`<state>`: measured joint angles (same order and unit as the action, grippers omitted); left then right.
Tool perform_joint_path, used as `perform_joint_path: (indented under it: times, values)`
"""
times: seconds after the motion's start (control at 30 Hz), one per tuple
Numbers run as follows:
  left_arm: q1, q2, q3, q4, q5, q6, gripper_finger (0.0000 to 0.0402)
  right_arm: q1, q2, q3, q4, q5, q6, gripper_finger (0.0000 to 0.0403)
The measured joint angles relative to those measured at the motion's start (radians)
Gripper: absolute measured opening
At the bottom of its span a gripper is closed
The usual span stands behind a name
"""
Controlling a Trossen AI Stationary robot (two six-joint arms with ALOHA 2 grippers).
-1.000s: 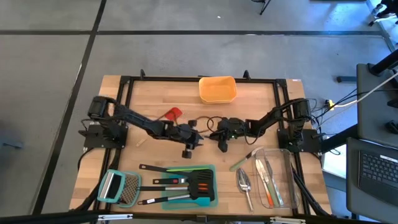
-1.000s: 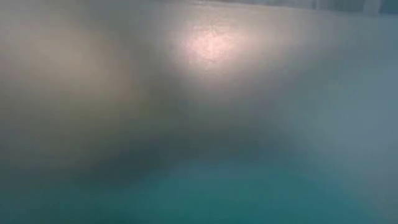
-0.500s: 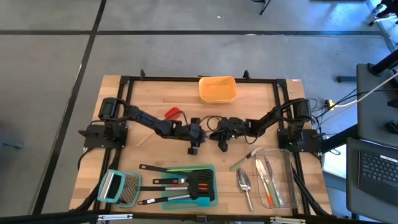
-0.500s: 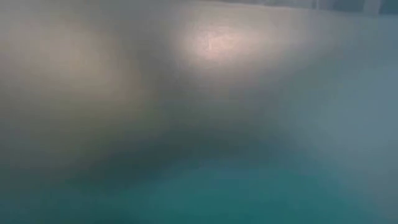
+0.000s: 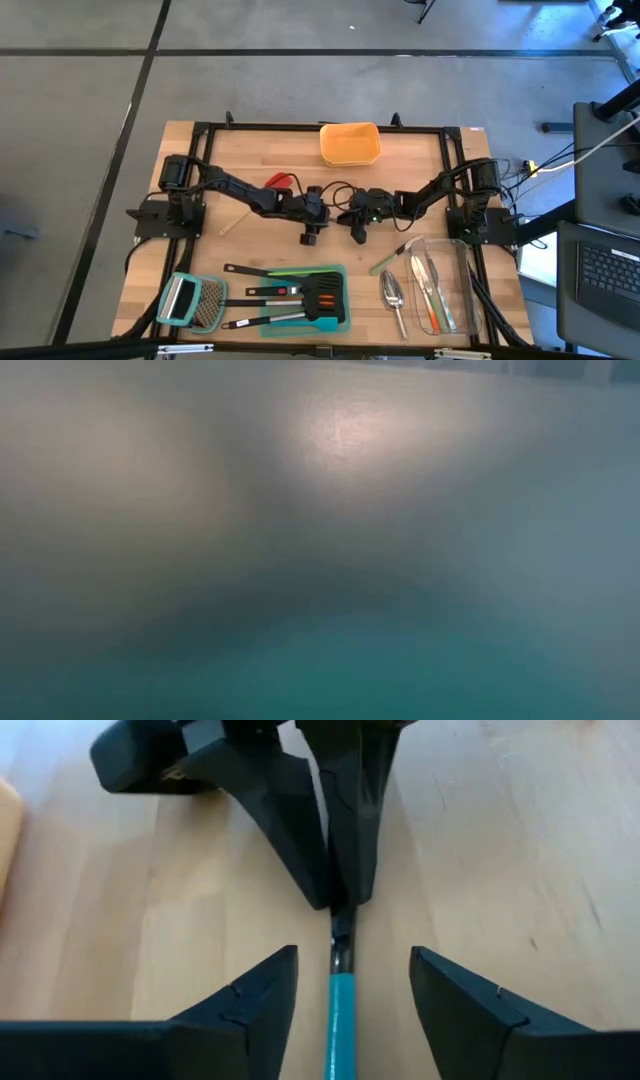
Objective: Pick & Place Kitchen Items
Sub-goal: Put the blue table knife into the transparent bin
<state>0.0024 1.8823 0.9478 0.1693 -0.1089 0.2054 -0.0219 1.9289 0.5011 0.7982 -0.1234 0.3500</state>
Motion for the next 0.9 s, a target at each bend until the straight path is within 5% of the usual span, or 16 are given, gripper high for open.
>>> perform_joint_path:
  times: [0.33, 0.9]
  values:
    - [0.004, 0.046, 0.002, 0.002, -0.036, -0.031, 0.0270, 0.000, 0.000, 0.000, 0.000, -0.001, 0.001, 0.0075]
    - [0.012, 0.050, 0.002, -0.001, -0.112, 0.070, 0.0203, -0.011, -0.002, 0.002, 0.030, -0.036, 0.101, 0.0075]
